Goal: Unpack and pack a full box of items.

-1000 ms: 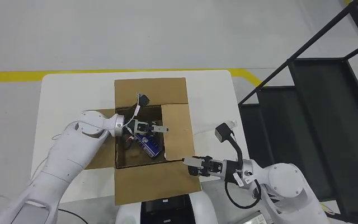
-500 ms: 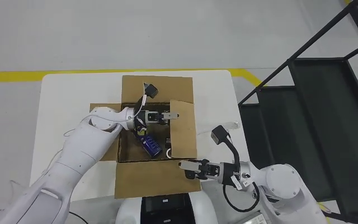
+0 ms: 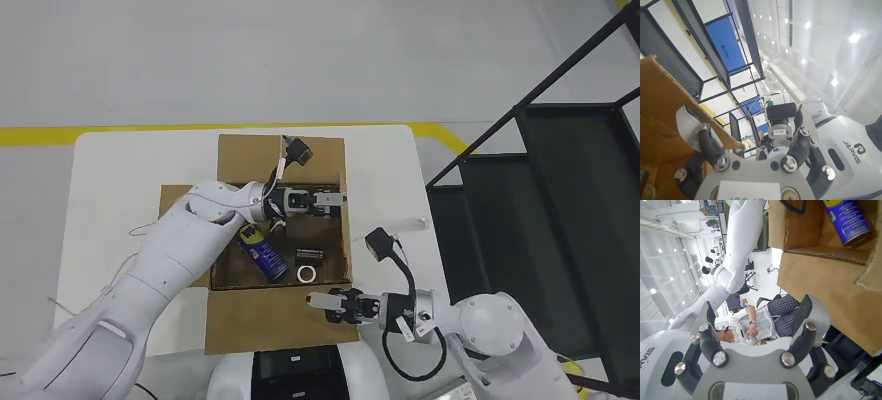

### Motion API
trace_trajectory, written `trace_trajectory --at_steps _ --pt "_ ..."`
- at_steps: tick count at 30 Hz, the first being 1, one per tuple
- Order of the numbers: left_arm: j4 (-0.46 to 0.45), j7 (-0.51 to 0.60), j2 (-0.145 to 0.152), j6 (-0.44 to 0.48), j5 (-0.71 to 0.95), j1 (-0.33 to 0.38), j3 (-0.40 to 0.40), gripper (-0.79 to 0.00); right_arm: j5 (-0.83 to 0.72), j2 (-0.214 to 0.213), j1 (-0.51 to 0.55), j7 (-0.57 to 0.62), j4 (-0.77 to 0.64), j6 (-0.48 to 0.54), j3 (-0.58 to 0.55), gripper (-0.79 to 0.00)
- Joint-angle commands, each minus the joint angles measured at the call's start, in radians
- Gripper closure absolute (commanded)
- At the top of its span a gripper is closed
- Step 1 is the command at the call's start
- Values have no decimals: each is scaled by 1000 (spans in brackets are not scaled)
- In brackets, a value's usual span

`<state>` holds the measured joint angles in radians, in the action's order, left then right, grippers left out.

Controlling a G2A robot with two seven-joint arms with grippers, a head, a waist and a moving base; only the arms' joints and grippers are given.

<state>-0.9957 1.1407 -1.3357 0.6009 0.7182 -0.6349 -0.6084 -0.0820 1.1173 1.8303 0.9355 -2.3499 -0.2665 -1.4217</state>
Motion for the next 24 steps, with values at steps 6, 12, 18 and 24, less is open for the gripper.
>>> trace_trajectory --at_steps 6,12,18,24 --pt "84 24 -62 35 30 38 47 -785 145 -16 47 -39 1 -47 -63 -785" --pt "140 53 -43 26 2 66 -16 -785 192 -27 117 -65 0 -49 -159 -785" --pt "51 123 58 -44 -65 39 -190 -785 210 -33 195 -89 0 -32 -241 -785" --pt "-167 228 177 -160 -144 -100 -447 -785 172 -32 218 -132 30 9 -244 -785"
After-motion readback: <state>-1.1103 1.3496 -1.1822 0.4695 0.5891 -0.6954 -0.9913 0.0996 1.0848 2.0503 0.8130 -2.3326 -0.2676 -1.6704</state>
